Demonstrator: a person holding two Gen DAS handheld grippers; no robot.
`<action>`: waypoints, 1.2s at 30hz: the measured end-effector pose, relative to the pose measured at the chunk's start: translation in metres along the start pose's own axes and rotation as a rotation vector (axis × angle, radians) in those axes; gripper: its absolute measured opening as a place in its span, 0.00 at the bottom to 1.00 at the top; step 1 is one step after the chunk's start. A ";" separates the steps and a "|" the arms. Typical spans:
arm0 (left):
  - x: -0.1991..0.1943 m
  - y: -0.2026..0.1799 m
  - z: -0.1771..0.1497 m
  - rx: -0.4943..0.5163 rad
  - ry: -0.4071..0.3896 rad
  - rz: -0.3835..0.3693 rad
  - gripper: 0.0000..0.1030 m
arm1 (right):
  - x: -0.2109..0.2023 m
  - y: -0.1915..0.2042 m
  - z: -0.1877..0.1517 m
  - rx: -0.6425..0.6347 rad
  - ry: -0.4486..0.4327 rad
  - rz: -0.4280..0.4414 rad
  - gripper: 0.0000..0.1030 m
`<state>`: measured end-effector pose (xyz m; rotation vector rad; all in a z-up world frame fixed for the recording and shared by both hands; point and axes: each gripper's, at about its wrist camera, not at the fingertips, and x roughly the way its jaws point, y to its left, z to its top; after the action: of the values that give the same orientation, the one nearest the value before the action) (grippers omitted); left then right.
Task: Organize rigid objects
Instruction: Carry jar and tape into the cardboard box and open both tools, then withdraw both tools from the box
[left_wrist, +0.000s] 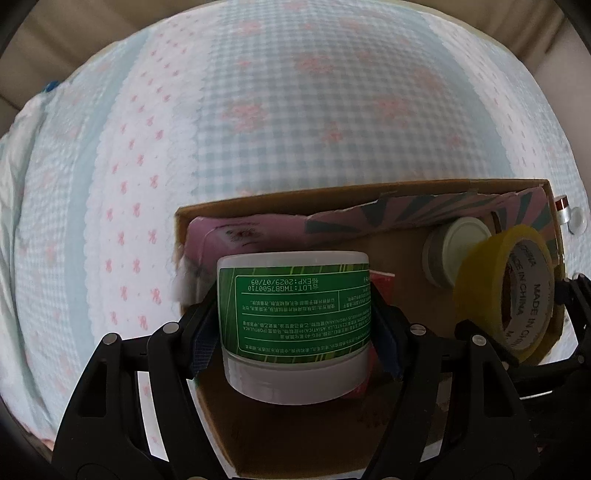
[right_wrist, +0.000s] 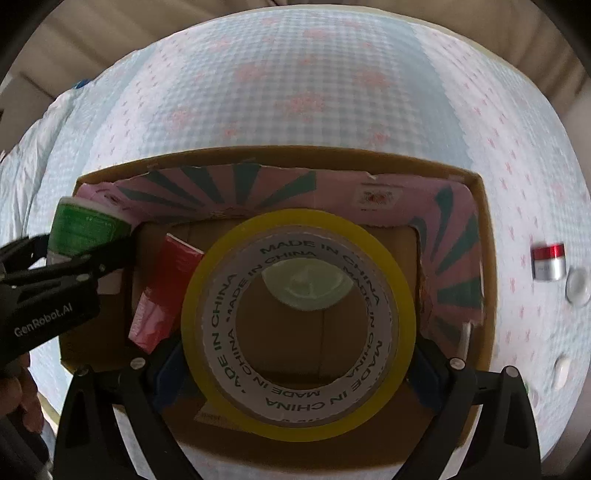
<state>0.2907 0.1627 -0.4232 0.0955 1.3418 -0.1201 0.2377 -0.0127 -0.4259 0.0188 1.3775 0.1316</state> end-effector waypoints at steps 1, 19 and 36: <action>0.000 0.000 0.001 -0.002 -0.002 -0.009 0.66 | 0.000 0.001 0.000 -0.010 -0.007 0.001 0.95; -0.038 -0.006 -0.014 -0.020 -0.078 -0.064 1.00 | -0.017 -0.003 -0.028 -0.058 -0.098 -0.013 1.00; -0.116 -0.012 -0.055 -0.064 -0.174 -0.044 1.00 | -0.102 -0.003 -0.056 -0.058 -0.203 0.001 1.00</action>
<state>0.2103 0.1623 -0.3224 0.0016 1.1730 -0.1197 0.1637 -0.0301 -0.3373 -0.0152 1.1709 0.1659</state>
